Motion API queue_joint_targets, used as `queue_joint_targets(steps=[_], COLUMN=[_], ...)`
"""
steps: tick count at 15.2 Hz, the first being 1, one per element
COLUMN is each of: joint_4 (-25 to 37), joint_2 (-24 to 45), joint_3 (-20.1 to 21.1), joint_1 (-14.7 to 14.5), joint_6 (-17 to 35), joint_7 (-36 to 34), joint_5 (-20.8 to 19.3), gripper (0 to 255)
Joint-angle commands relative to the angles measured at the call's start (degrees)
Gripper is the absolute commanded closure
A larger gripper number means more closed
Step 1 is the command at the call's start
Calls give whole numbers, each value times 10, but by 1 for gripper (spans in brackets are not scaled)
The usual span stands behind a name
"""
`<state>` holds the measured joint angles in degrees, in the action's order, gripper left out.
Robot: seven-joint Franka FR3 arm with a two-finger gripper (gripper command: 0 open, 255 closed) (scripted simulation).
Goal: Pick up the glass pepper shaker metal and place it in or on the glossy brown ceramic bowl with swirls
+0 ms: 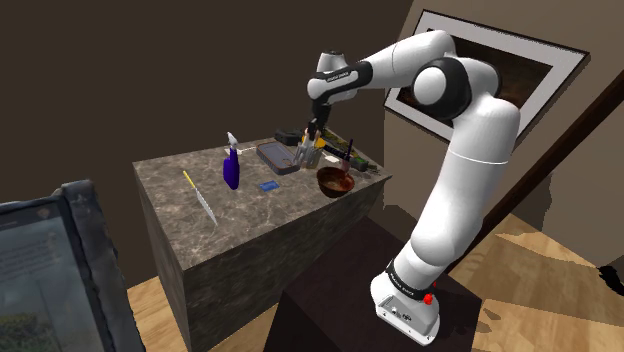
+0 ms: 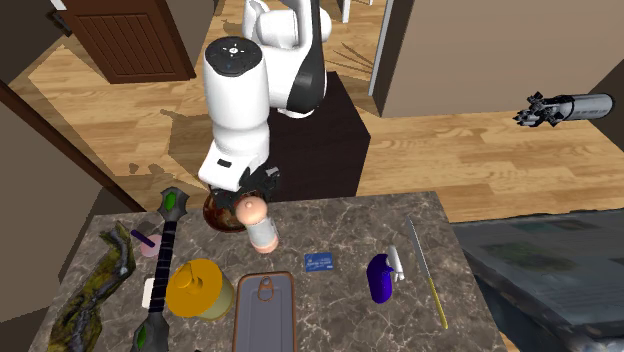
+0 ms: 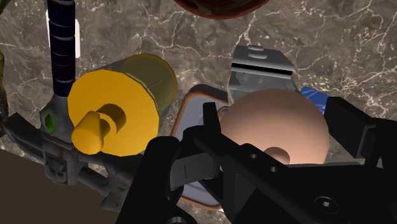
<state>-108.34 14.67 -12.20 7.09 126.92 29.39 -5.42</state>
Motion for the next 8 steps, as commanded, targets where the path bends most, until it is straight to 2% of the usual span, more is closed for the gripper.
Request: queue_joint_targets(steps=[1, 8], joint_4=[7, 36], joint_2=[-7, -27], joint_3=[0, -1], joint_1=[-1, -2], joint_6=[-14, -62], joint_7=[0, 4], joint_5=[-1, -2], gripper=[255, 255])
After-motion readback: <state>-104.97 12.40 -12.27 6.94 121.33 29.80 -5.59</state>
